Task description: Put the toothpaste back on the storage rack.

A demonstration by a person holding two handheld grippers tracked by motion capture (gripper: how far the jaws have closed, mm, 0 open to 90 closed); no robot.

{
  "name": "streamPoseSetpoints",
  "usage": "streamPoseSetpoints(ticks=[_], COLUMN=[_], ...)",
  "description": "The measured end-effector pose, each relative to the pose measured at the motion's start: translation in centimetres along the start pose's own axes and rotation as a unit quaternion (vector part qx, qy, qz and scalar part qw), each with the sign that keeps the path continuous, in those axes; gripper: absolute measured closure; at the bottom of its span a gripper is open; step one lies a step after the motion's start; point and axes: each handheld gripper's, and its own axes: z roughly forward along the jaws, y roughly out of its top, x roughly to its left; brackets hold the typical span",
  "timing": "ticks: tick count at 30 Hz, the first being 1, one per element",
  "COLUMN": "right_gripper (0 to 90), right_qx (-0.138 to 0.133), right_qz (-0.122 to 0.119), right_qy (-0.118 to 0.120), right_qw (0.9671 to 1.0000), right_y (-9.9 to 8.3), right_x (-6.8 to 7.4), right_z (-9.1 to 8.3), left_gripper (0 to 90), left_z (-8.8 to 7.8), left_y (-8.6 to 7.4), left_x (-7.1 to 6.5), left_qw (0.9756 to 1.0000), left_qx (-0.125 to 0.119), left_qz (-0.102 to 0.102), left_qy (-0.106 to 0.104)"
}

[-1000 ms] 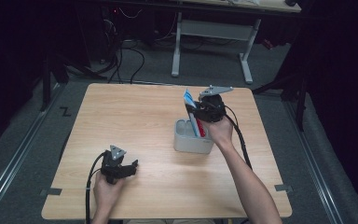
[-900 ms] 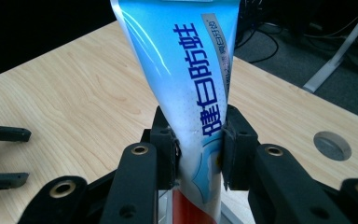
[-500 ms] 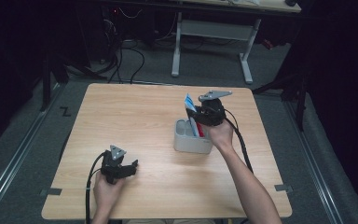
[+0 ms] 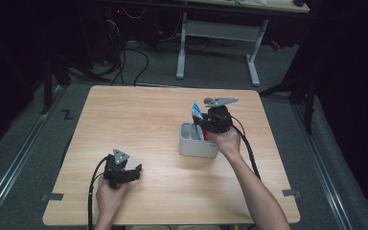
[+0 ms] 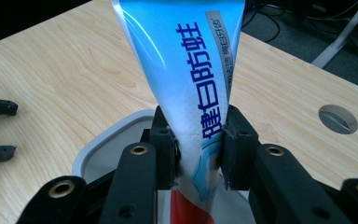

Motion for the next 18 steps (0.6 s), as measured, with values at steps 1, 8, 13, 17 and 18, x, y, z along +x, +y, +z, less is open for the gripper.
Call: streamPoseSetpoints(ticks=[1,8,13,17,18], right_gripper=[69.9,69.7,69.2,68.3,68.2], right_qx=[0.001,0.011,0.017,0.024,0.021], right_qz=[-0.002,-0.007,-0.012,-0.01,-0.007], right_qy=[0.0,0.003,0.004,0.005,0.005], right_qw=[1.0,0.9999,0.9998,0.9997,0.9997], right_y=[0.0,-0.3,-0.6,-1.1,-1.2], right_x=[0.0,0.2,0.3,0.2,0.2], right_z=[0.0,0.5,0.8,1.0,0.9], left_gripper=[23.5,23.5,23.5,23.5,23.5], left_z=[0.0,0.0,0.0,0.0,0.0], left_y=[0.0,0.0,0.0,0.0,0.0], left_x=[0.0,0.0,0.0,0.0,0.0], left_qw=[1.0,1.0,1.0,1.0,1.0], left_qx=[0.0,0.0,0.0,0.0,0.0], left_qz=[0.0,0.0,0.0,0.0,0.0], left_qy=[0.0,0.0,0.0,0.0,0.0])
